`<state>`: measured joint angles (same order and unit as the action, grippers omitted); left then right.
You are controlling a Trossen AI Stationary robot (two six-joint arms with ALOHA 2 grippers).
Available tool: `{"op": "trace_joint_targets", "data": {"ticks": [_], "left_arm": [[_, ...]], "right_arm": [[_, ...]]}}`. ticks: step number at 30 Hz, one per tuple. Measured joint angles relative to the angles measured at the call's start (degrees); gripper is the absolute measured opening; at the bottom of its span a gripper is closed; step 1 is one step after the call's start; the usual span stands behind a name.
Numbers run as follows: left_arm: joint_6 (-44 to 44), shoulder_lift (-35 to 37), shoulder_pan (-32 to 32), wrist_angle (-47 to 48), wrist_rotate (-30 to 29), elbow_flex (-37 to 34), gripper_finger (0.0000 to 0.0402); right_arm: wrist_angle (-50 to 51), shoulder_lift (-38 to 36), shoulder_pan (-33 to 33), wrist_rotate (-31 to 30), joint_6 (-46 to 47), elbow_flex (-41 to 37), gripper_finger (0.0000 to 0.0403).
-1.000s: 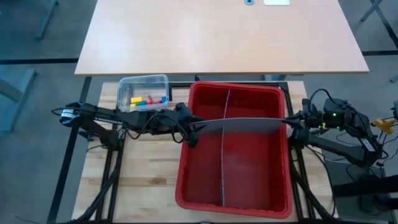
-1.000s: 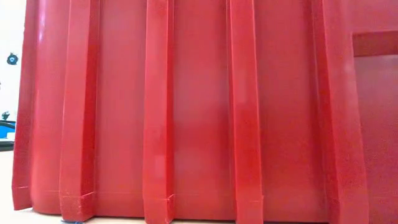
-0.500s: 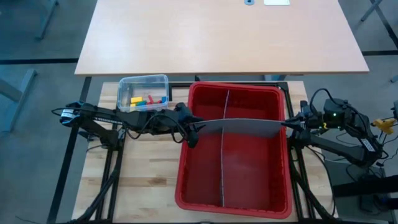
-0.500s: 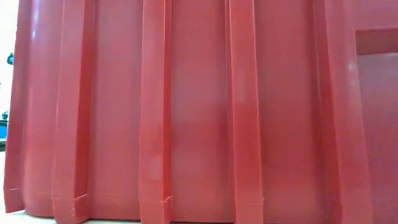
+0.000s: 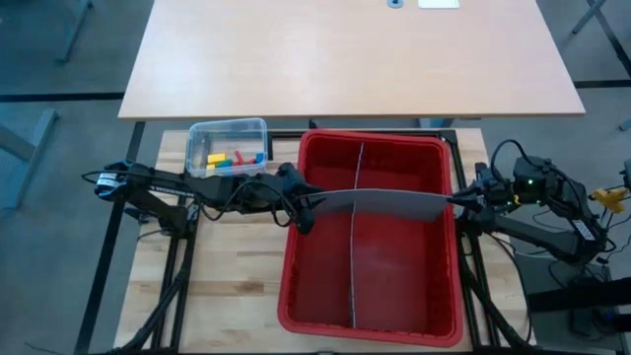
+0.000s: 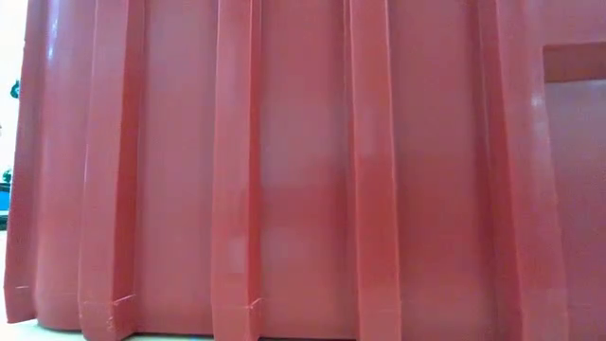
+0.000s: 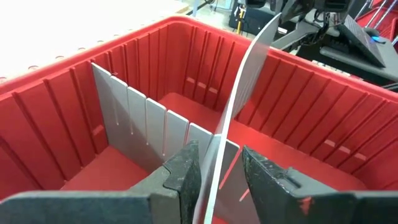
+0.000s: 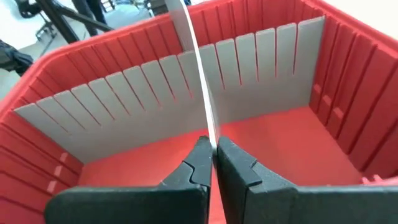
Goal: Sort blocks
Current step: Insert the bin divider into the red bin
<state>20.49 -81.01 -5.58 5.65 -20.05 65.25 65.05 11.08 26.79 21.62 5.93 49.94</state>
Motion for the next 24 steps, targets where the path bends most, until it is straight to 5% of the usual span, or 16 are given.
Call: {"op": "trace_joint_targets", "data": {"ticks": [12, 24], "left_arm": [[0.0, 0.0, 0.0, 0.2, 0.0, 0.0, 0.0097], [1.1, 0.0, 0.0, 1.7, 0.0, 0.0, 0.0105]], "right_arm": [[6.5, 0.0, 0.0, -3.2, -2.1, 3.2, 0.0], [10.2, 0.0, 0.0, 1.1, -0.7, 6.4, 0.0]]}}
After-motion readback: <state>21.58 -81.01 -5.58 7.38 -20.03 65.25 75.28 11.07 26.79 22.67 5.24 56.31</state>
